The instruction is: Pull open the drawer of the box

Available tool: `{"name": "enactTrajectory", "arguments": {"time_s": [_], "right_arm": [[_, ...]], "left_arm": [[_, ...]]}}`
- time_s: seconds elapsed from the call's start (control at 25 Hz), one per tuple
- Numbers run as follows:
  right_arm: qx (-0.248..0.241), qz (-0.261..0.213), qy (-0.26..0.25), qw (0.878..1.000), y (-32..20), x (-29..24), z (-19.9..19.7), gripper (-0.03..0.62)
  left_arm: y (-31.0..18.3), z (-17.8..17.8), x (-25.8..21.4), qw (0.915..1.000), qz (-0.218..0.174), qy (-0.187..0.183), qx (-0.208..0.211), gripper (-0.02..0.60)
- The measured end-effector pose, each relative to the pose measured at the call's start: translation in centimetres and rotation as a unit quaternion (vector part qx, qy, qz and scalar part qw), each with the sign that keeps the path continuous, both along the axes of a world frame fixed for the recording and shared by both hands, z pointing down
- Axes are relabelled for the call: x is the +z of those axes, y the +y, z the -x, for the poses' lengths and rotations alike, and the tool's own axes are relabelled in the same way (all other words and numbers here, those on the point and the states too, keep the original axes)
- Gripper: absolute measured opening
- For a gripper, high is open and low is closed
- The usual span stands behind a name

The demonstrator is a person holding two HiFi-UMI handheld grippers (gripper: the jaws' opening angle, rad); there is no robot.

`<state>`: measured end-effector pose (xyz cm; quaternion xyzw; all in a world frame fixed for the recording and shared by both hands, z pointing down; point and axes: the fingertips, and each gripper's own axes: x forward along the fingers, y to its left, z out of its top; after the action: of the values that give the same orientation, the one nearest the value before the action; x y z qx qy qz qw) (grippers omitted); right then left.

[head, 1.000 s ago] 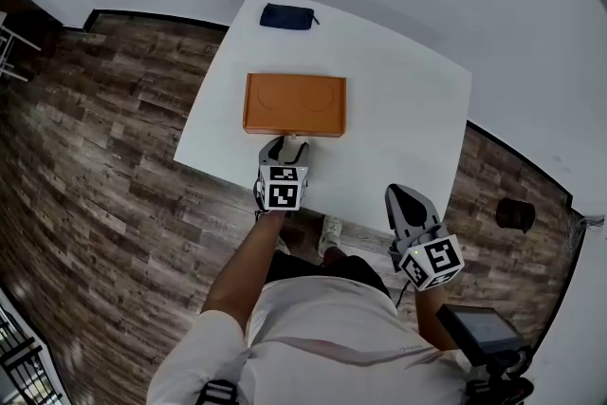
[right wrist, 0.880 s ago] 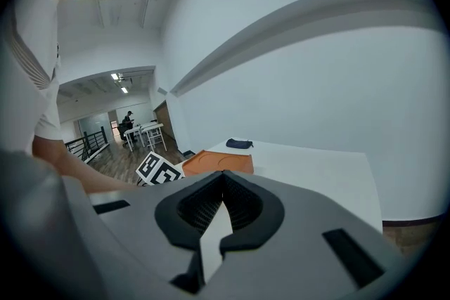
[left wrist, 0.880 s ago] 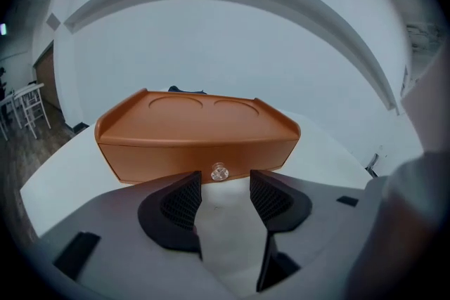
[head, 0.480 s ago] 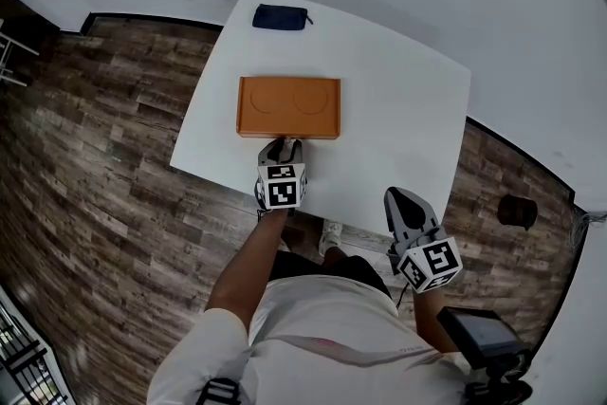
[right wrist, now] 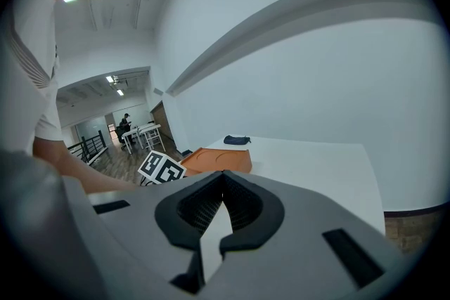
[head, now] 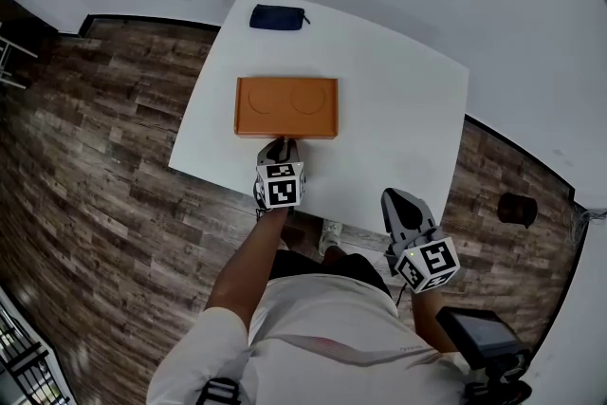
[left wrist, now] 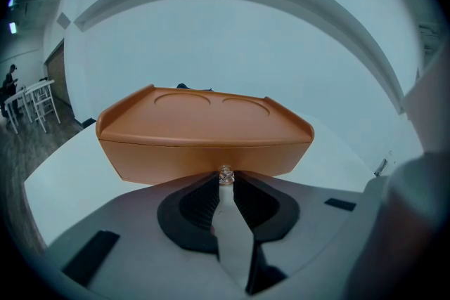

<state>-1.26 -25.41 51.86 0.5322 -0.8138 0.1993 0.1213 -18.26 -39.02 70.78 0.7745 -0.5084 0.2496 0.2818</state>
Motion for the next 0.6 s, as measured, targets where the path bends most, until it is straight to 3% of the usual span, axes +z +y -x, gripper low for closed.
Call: {"name": "enactTrajectory", "arguments": {"time_s": [0.6], "right_arm": [[-0.035,-0.006,-0.013,0.999,-0.3,0.0,1.8,0.003]], "left_arm": [[4.5,0.5,0.4,0.9998,0.018,0.003,-0.007,0.075]]}}
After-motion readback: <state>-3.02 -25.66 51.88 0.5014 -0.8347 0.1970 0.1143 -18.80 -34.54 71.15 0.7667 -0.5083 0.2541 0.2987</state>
